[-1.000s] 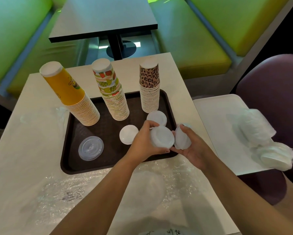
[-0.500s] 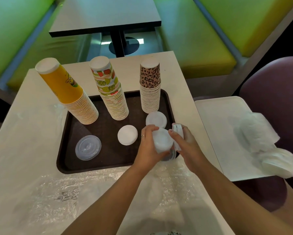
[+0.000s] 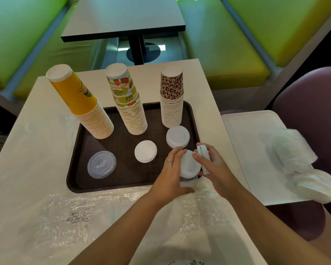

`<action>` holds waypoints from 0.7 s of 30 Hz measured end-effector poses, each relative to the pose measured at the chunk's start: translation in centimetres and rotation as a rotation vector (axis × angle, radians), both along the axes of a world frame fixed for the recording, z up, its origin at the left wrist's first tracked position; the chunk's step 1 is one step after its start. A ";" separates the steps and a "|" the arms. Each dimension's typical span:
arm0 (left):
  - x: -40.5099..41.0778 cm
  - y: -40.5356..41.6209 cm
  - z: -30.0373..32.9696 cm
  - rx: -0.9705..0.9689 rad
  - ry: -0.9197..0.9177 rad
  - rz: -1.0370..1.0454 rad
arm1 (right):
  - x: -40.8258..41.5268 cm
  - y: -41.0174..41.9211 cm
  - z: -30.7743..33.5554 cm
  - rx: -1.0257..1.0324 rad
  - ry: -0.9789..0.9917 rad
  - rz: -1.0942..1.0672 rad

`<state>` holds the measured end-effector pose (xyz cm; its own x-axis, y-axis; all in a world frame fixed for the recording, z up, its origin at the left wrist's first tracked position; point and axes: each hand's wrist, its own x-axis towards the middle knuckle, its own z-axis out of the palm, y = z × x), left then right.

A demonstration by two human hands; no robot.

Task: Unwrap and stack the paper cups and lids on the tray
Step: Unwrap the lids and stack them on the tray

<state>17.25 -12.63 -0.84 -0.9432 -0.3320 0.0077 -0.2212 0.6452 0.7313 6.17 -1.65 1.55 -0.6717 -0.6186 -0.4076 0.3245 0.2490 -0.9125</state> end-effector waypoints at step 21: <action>-0.3 -1.4 0.0 -0.117 0.104 0.104 | 0.4 -1.6 1.0 0.115 0.233 0.035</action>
